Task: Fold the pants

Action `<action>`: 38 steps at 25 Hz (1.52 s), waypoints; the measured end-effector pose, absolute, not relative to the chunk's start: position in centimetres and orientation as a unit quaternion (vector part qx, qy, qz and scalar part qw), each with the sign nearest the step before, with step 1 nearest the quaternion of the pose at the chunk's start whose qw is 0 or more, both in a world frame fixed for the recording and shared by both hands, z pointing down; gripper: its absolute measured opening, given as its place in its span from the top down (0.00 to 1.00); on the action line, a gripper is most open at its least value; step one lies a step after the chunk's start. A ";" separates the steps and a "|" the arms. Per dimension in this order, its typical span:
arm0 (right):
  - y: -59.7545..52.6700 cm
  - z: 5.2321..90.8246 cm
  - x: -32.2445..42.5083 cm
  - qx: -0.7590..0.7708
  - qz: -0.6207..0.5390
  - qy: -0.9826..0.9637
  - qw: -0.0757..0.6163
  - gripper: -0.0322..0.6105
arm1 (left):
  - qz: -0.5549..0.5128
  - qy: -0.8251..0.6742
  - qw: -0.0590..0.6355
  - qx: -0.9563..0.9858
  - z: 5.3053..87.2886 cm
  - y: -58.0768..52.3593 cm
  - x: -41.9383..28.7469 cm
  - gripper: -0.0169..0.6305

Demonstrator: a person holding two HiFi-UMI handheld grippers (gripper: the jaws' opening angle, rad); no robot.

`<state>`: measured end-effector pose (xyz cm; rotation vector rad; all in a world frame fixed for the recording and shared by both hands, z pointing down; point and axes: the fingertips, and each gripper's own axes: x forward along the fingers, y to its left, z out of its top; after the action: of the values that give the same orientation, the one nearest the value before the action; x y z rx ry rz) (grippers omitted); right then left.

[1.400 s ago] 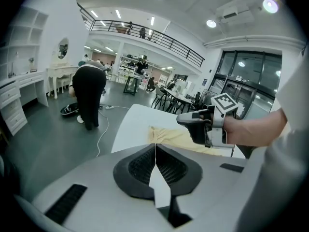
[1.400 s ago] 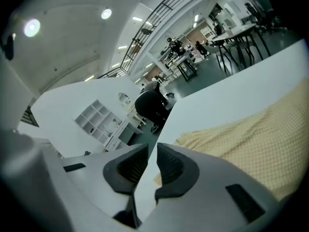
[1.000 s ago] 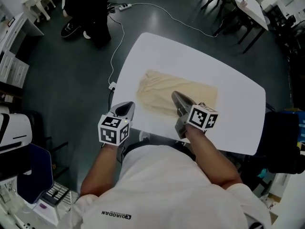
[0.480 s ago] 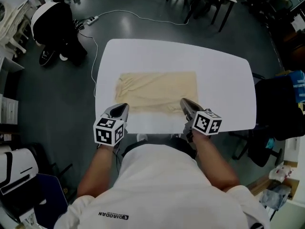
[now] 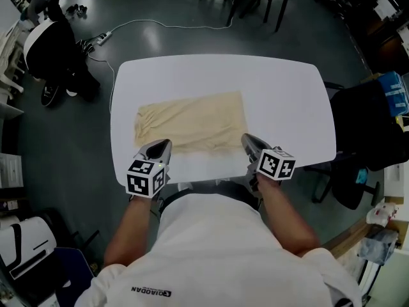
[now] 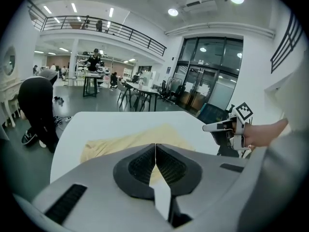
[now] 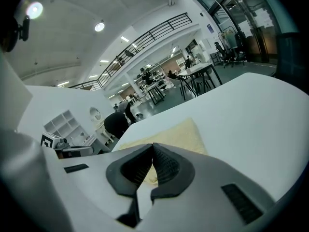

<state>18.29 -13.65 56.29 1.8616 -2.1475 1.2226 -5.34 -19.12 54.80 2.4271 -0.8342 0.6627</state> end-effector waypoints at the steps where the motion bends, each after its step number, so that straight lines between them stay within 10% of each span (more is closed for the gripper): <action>1: -13.6 56.5 18.9 0.601 0.396 -0.694 0.027 0.92 | 0.245 -0.308 0.245 0.886 54.9 -19.0 -5.0 0.93; 23: -20.0 68.0 27.9 0.553 0.410 -0.710 0.147 0.91 | 0.273 -0.392 0.295 0.827 55.5 -17.2 -0.4 0.93; 33: -22.0 71.1 29.5 0.539 0.467 -0.690 0.127 0.68 | 0.274 -0.441 0.316 0.794 55.1 -15.5 -0.1 0.93; 38: -22.0 72.3 29.0 0.531 0.478 -0.686 0.140 0.72 | 0.271 -0.463 0.320 0.780 54.8 -14.8 -1.0 0.93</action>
<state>29.04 -22.01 72.34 1.5334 -1.9816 1.3802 -0.98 -14.75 54.85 2.0507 -1.2179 0.7123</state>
